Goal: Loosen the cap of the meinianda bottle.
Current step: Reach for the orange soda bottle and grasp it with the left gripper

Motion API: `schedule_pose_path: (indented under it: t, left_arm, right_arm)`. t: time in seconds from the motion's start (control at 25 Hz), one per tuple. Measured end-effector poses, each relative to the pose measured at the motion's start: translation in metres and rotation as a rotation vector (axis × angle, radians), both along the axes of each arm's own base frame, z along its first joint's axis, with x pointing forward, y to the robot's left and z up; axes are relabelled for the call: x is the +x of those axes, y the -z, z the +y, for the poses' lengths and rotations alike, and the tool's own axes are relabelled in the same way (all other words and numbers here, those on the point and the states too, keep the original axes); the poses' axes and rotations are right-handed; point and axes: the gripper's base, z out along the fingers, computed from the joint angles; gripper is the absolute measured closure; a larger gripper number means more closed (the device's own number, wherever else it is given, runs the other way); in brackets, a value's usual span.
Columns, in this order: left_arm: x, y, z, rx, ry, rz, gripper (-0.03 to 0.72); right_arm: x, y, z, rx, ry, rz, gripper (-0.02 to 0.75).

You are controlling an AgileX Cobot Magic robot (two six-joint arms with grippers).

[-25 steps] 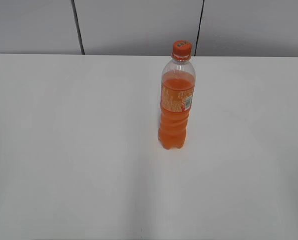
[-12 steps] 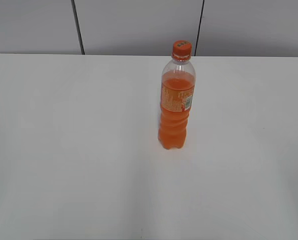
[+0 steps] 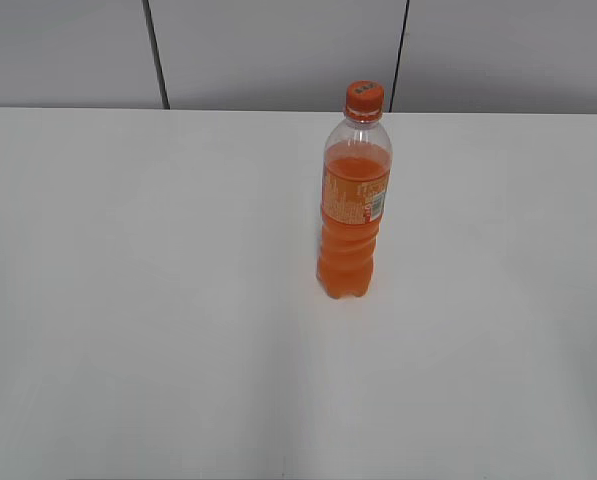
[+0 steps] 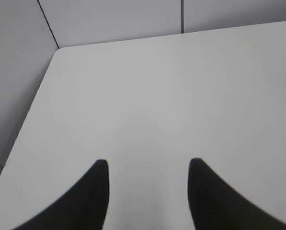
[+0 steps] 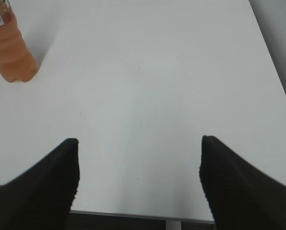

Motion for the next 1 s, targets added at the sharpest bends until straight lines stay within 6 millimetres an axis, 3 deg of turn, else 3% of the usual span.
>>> schedule_pose_path:
  t: [0.2,0.52,0.8,1.0]
  left_arm:
    - [0.002,0.000,0.000,-0.001,0.002,0.009,0.319]
    - [0.022,-0.004,0.000,0.001,0.008,0.084,0.115]
    - [0.045,-0.018,-0.002,0.003,0.026,-0.072,0.106]
    - [0.075,-0.011,-0.004,0.010,0.047,-0.222,0.105]
  right_arm:
    - [0.000,0.000,0.000,0.000,0.000,0.000,0.150]
    - [0.000,0.000,0.000,0.000,0.000,0.000,0.150]
    - [0.000,0.000,0.000,0.000,0.000,0.000,0.150]
    - [0.000,0.000,0.000,0.000,0.000,0.000,0.150]
